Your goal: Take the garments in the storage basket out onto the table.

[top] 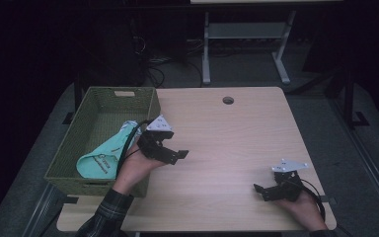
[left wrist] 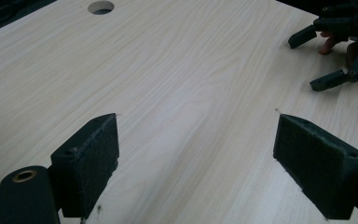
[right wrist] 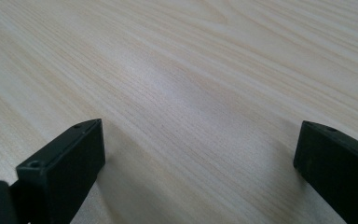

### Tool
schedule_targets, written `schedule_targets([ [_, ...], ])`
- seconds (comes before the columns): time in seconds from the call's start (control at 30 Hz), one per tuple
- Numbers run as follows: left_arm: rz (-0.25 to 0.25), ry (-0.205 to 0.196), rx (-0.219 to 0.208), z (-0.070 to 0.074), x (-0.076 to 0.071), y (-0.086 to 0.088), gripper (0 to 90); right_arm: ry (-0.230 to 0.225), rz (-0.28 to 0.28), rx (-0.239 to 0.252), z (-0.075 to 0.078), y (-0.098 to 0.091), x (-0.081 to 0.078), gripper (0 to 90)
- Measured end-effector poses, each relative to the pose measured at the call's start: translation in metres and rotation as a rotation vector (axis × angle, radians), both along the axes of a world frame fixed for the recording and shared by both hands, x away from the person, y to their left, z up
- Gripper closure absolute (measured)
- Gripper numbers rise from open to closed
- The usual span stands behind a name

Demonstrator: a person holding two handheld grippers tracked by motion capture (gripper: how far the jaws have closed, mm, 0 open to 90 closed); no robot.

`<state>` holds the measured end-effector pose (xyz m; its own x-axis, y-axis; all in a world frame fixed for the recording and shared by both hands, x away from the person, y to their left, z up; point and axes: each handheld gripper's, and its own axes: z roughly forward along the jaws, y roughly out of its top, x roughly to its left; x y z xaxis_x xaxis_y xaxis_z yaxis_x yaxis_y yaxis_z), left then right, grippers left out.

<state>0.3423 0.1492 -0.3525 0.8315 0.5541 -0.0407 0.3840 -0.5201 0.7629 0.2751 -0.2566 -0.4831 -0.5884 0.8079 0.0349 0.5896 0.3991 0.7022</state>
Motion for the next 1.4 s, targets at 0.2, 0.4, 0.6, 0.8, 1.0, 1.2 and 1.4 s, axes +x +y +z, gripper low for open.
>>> schedule_targets([
  [0.2,0.017,0.000,-0.004,0.002,0.001,0.009,13.6,0.000,0.000,0.000,0.000,0.000,0.000,1.5],
  [0.4,0.040,0.001,-0.011,0.003,0.002,0.020,13.9,0.000,0.000,0.000,0.000,0.000,0.000,1.4],
  [0.6,0.063,0.001,-0.011,0.003,0.003,0.029,13.9,0.001,0.000,0.000,0.000,0.000,0.000,1.4],
  [0.8,0.086,0.005,-0.003,0.003,0.003,0.041,13.9,0.001,0.000,-0.001,0.000,0.000,0.000,1.4],
  [1.0,0.105,0.004,-0.002,0.005,0.003,0.053,13.9,0.001,0.002,-0.002,0.000,0.000,0.000,1.4],
  [1.2,0.130,-0.001,-0.009,0.007,0.002,0.070,13.9,-0.004,0.003,-0.004,0.000,0.000,0.001,1.4],
  [1.4,0.158,0.000,-0.005,0.006,0.002,0.084,13.9,-0.002,0.004,-0.003,0.000,0.000,0.001,1.4],
])
